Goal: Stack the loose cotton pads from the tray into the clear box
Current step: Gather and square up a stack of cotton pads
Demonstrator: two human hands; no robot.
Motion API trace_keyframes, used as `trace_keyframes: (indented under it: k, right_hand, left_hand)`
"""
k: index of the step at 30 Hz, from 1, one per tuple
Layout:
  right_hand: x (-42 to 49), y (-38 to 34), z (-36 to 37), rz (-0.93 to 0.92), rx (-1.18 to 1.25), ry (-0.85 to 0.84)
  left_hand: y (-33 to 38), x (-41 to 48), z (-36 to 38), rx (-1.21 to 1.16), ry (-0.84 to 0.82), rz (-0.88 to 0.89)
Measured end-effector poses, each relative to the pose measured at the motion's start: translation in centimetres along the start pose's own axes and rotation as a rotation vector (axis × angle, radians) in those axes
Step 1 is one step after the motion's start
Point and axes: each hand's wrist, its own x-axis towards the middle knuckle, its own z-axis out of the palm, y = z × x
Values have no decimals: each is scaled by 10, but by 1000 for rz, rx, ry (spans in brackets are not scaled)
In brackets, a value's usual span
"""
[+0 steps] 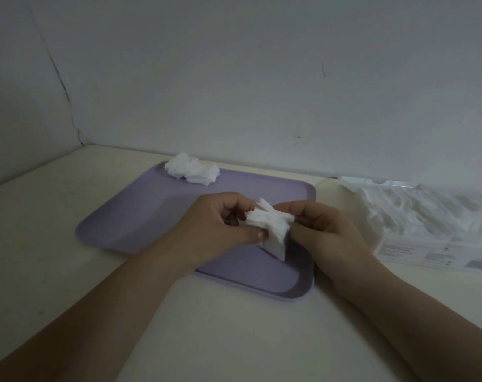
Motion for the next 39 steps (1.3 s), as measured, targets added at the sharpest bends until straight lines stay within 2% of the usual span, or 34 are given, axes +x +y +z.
trace_keyframes:
  k: [2, 3, 6, 9, 13, 17, 22, 26, 31, 36, 39]
  right_hand:
    - [-1, -3, -2, 12, 32, -85]
    - [-2, -5, -1, -28, -51, -111]
    - [-6, -4, 4, -182, -429, -62]
    - [-4, 0, 7, -254, -506, -17]
    - [-3, -1, 7, -255, -527, 28]
    - [-5, -3, 12, -168, -589, 74]
    - [-7, -14, 17, -37, -724, -25]
    - [-10, -28, 20, 96, -683, -96]
    - [-11, -28, 19, 124, -683, -185]
    - [-6, -19, 13, -114, -650, 1]
    - [-2, -16, 2, -146, -552, 60]
  left_hand:
    - [0, 0, 1, 12, 43, -18]
    - [2, 1, 1, 16, 60, -29]
    - [6, 0, 2, 46, 52, -28]
    - [8, -2, 1, 134, 17, -23]
    - [9, -3, 3, 157, -55, 37]
    - [9, -4, 4, 160, -33, 34]
    - [8, -2, 10, 176, -55, 53]
    - [9, 0, 18, 133, -64, 64]
    - [4, 2, 15, 175, 22, 56]
    - [6, -1, 14, 200, -42, 33]
    - [10, -1, 10, 137, 0, -21]
